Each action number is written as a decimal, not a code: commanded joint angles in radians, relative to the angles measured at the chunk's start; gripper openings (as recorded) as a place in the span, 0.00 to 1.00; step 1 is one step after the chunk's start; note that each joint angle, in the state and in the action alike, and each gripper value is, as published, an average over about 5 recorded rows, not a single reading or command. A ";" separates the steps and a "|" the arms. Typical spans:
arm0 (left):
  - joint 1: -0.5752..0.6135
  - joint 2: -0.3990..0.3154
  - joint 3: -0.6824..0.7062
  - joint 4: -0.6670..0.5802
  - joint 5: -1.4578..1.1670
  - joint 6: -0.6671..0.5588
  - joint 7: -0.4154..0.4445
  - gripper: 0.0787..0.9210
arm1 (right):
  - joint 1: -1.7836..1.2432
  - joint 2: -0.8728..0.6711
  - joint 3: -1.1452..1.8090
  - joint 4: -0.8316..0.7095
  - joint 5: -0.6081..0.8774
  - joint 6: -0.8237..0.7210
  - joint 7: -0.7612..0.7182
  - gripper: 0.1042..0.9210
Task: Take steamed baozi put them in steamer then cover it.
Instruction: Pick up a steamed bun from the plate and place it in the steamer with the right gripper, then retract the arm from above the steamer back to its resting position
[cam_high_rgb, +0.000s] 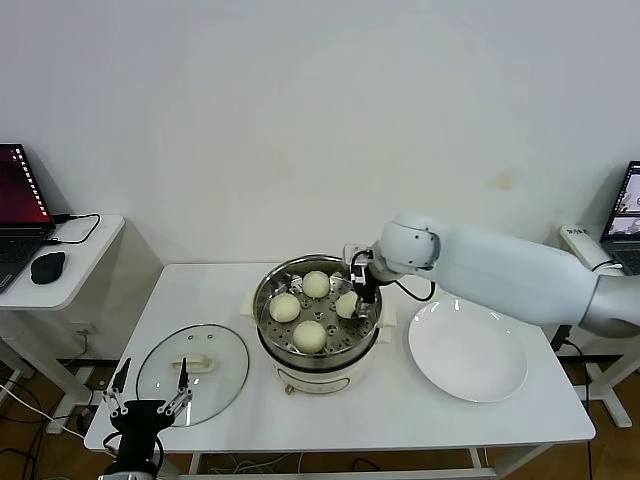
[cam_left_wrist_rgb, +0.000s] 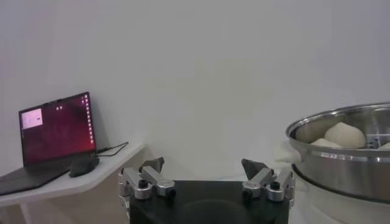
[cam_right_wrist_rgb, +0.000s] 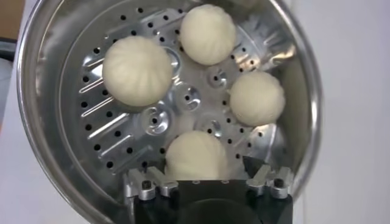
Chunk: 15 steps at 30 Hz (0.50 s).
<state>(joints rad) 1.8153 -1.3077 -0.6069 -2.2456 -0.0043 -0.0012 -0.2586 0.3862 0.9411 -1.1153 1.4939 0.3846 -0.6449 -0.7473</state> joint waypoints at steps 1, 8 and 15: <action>-0.007 0.006 0.004 0.004 0.000 0.003 0.004 0.88 | -0.028 -0.206 0.169 0.209 0.139 0.018 0.130 0.88; -0.018 0.008 0.017 0.013 0.001 0.005 0.007 0.88 | -0.304 -0.413 0.396 0.394 0.221 0.089 0.330 0.88; -0.026 0.008 0.021 0.024 -0.002 0.003 0.004 0.88 | -0.865 -0.498 0.859 0.493 0.189 0.313 0.595 0.88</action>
<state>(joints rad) 1.7916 -1.2993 -0.5882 -2.2276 -0.0046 0.0030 -0.2520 0.1221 0.6382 -0.7803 1.7859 0.5305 -0.5545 -0.4859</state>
